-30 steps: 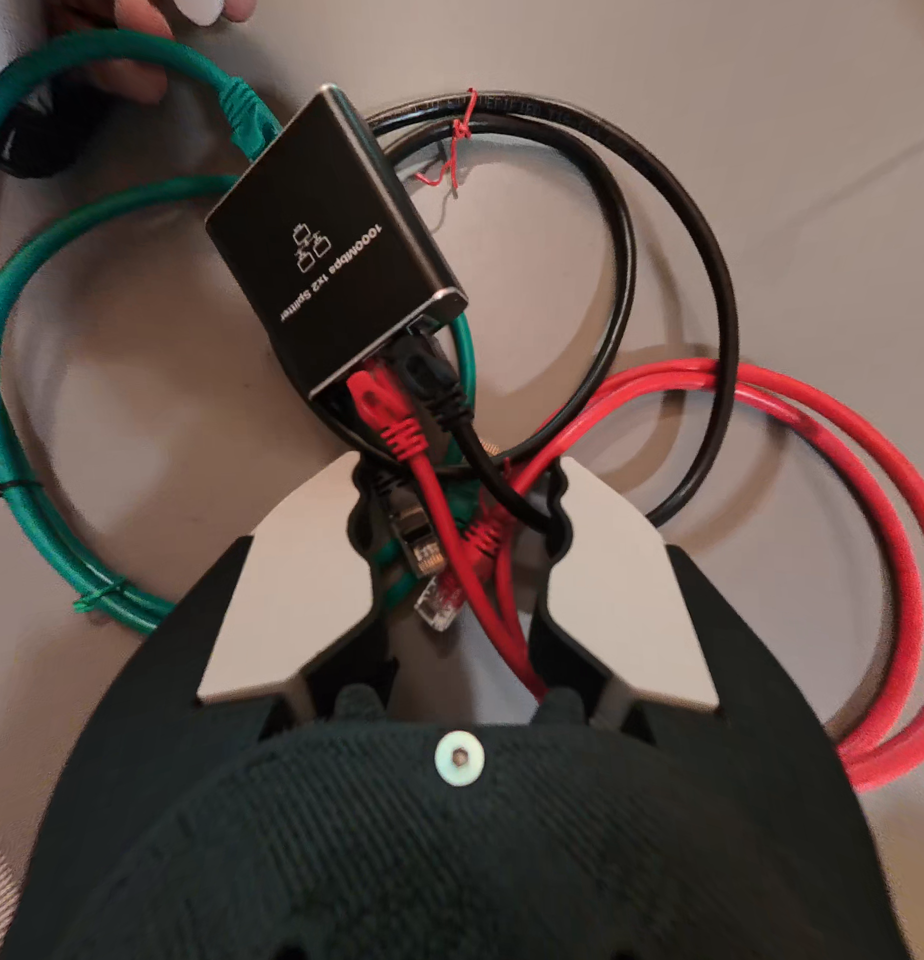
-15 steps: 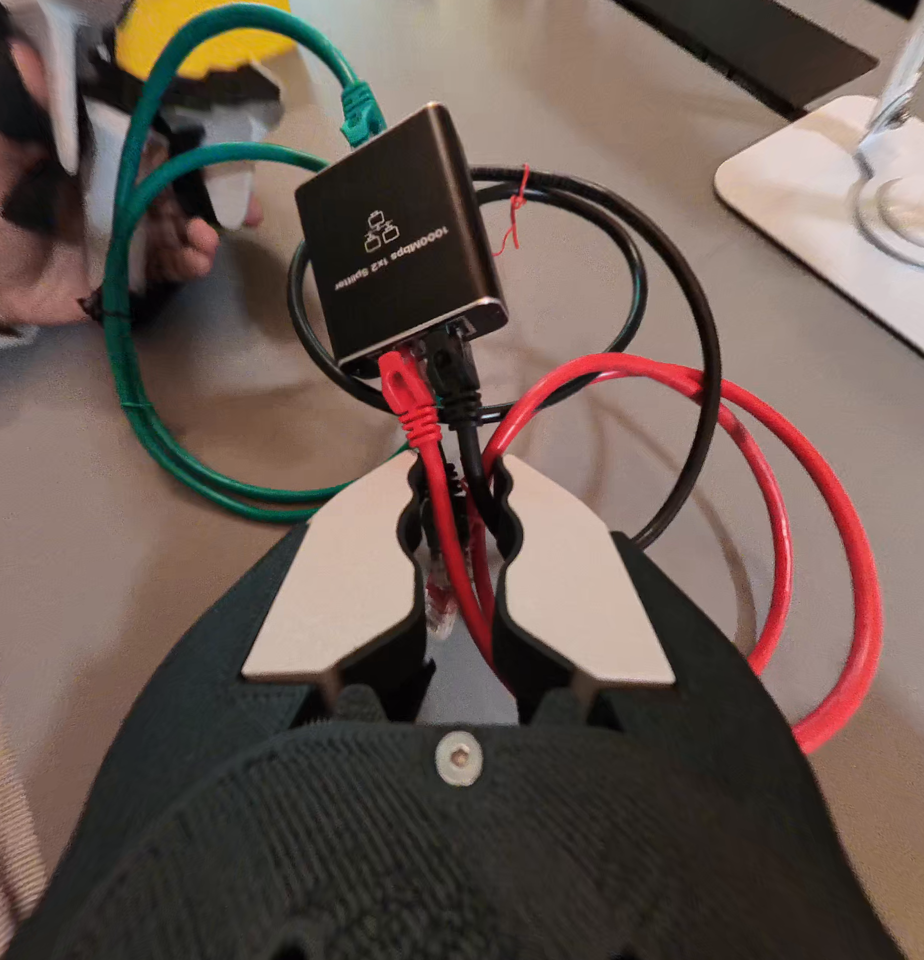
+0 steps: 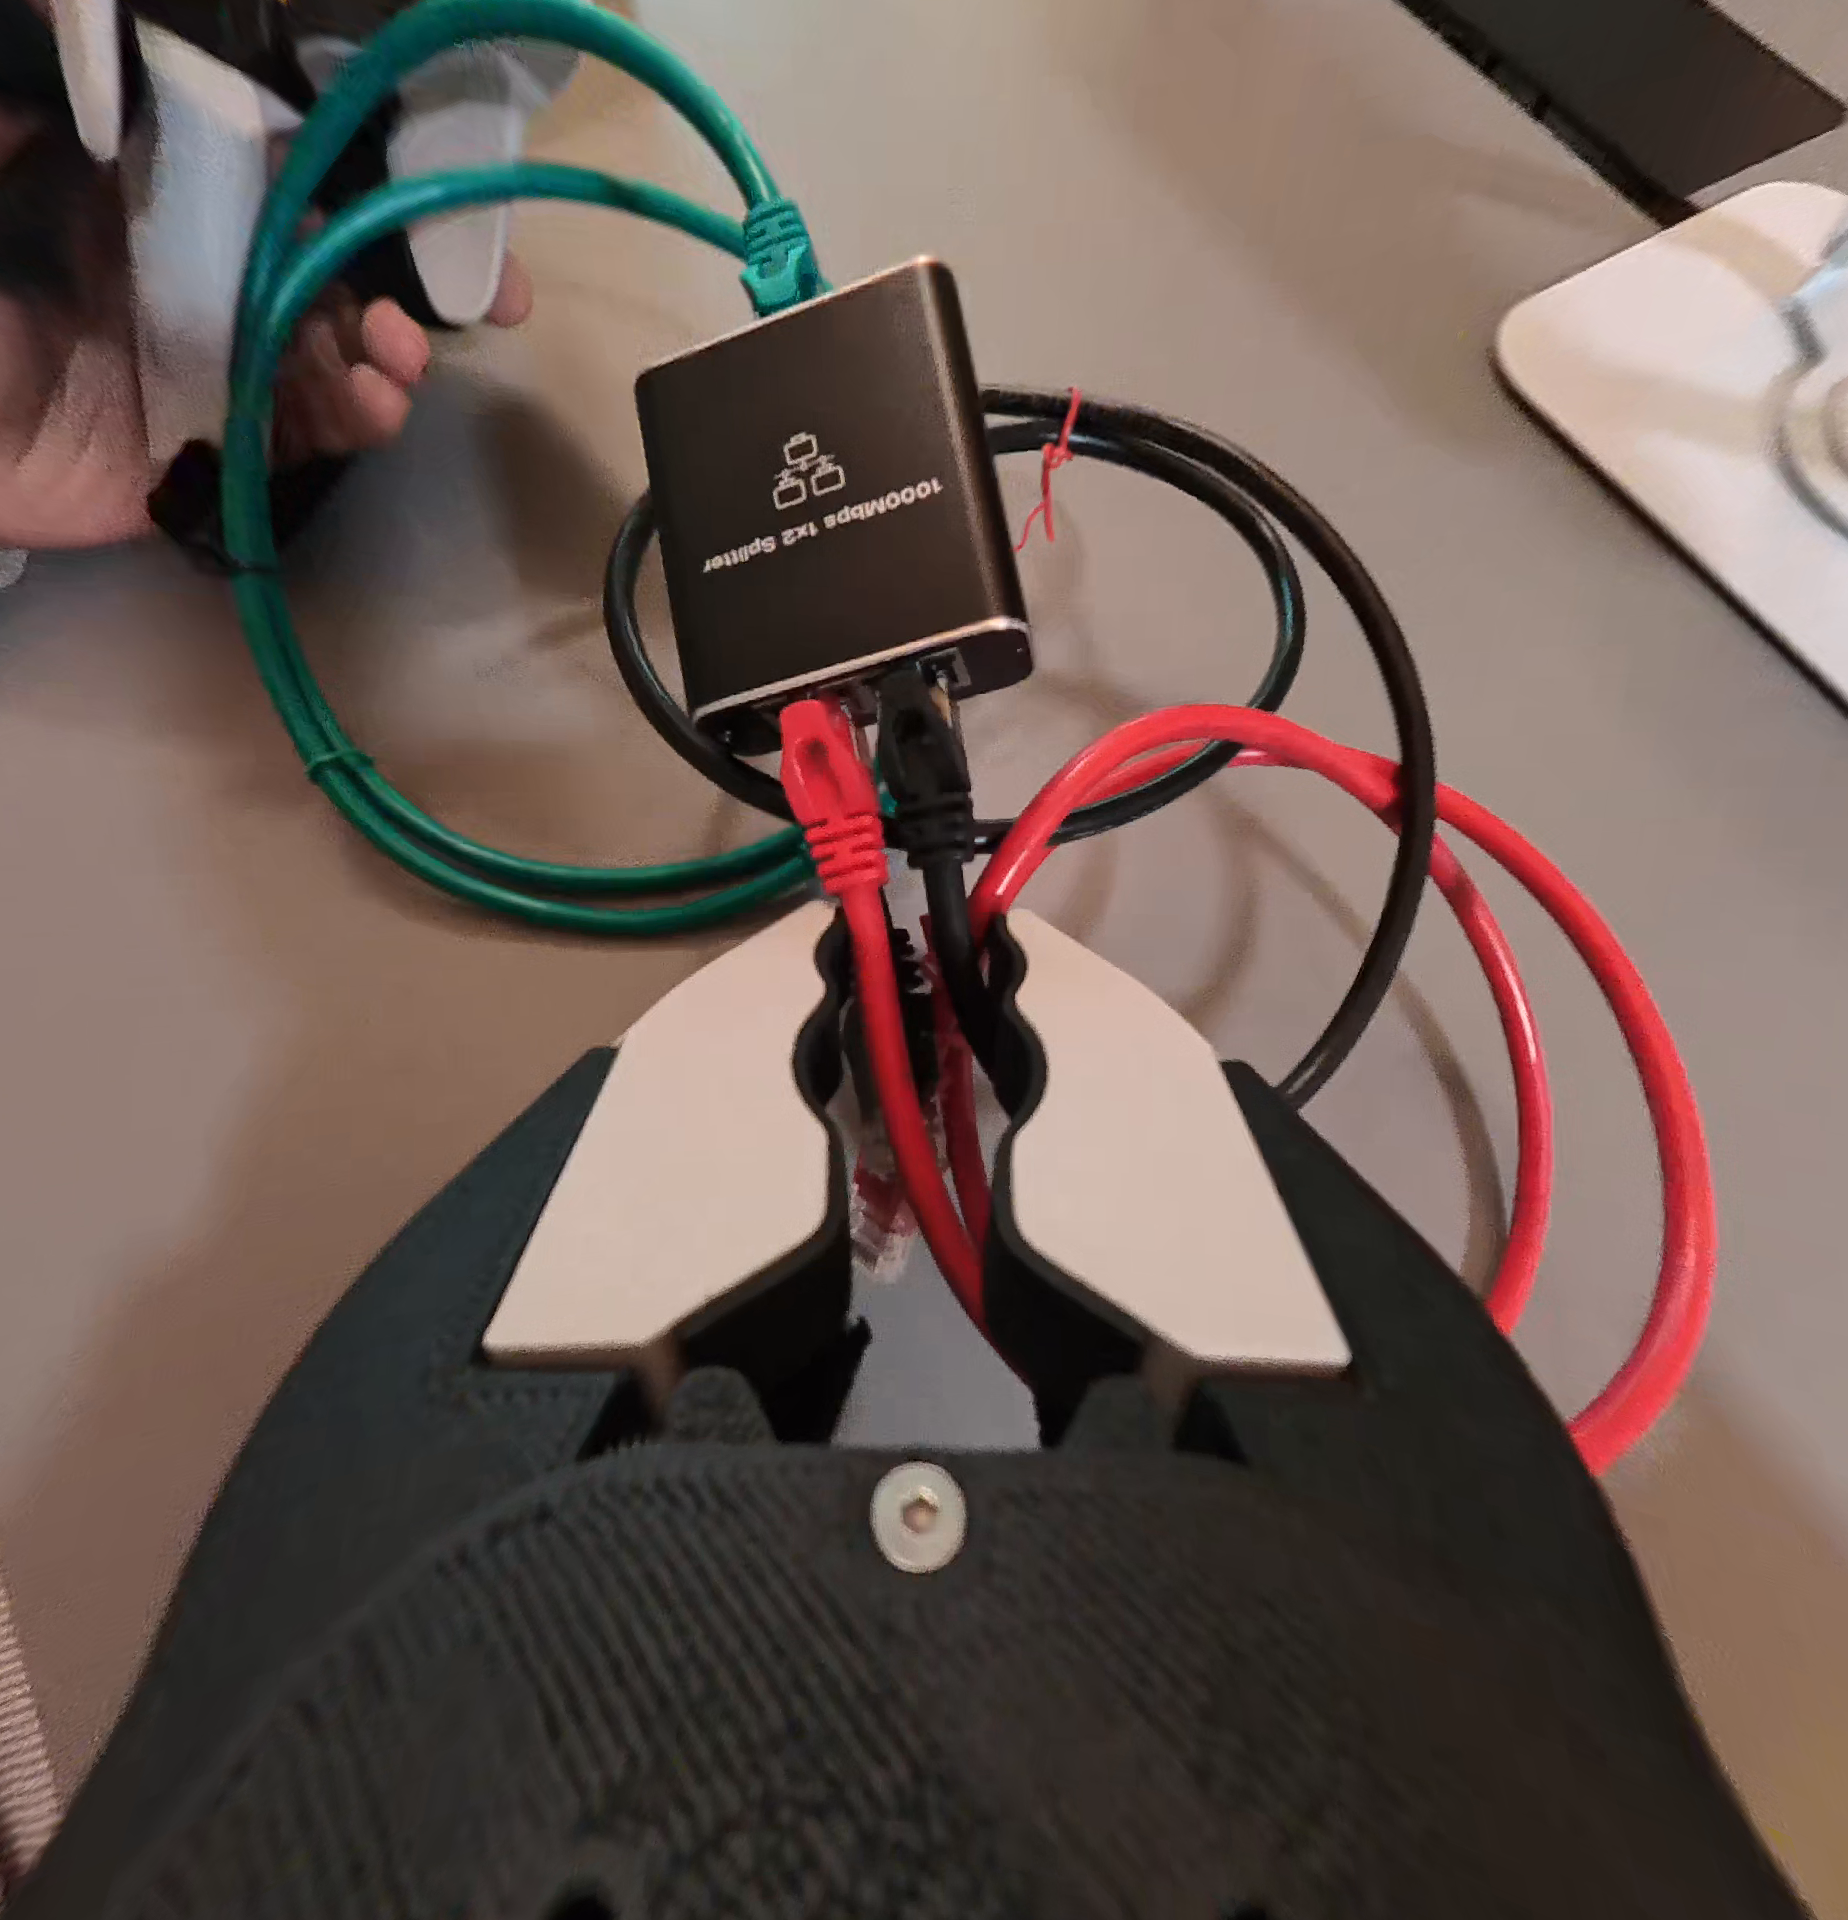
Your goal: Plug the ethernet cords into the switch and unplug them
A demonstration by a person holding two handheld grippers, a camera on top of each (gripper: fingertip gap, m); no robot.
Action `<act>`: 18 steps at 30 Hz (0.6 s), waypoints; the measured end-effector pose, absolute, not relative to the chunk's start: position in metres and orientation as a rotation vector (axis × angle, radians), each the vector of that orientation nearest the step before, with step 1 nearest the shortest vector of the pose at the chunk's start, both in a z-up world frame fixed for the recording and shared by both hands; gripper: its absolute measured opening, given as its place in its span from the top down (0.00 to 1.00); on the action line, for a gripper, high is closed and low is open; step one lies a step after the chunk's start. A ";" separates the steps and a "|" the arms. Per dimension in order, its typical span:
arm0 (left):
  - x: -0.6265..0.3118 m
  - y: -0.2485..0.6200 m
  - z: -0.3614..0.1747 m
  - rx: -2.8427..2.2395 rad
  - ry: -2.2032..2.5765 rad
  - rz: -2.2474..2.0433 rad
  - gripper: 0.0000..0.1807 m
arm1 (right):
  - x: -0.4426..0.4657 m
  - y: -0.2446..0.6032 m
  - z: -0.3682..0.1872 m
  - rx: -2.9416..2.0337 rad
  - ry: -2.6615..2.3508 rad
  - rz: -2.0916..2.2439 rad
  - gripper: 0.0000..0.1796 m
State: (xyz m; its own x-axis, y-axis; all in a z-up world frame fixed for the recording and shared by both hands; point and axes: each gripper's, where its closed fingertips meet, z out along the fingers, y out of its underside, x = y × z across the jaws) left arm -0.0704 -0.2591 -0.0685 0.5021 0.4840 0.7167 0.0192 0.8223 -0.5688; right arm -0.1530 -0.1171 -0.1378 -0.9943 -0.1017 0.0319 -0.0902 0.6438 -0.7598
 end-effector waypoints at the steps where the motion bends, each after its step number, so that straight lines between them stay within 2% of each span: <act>1: -0.070 -0.261 -0.069 -0.562 -1.028 0.323 0.74 | -0.149 -0.119 -0.140 -0.178 2.840 -1.285 0.86; 8: -0.065 -0.279 -0.072 -0.612 -1.127 0.567 0.76 | -0.139 -0.143 -0.152 -0.059 2.820 -1.228 0.79; 11: -0.065 -0.274 -0.073 -0.679 -1.148 0.598 0.81 | -0.133 -0.155 -0.163 -0.010 2.865 -1.117 0.67; 18: -0.066 -0.270 -0.072 -0.708 -1.142 0.607 0.80 | -0.132 -0.159 -0.183 -0.139 3.111 -0.967 0.63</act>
